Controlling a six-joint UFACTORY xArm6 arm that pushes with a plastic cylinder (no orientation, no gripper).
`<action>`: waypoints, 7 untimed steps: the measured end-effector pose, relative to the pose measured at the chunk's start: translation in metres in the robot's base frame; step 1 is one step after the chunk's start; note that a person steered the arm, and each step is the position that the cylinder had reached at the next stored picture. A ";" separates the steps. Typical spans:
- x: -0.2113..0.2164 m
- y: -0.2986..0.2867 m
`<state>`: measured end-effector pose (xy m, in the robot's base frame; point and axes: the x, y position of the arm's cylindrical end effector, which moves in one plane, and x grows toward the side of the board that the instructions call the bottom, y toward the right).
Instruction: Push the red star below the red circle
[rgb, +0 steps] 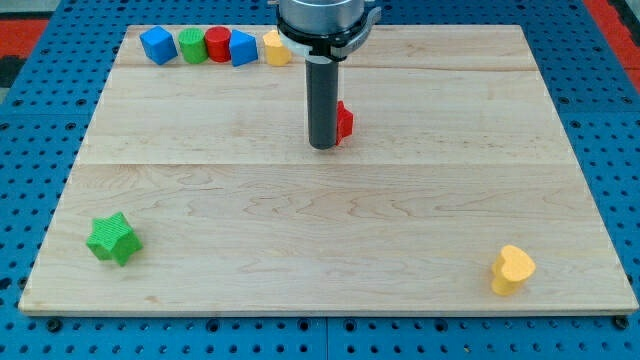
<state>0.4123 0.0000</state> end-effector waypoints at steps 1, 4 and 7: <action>0.022 0.000; 0.008 0.015; 0.004 0.097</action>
<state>0.4165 0.0973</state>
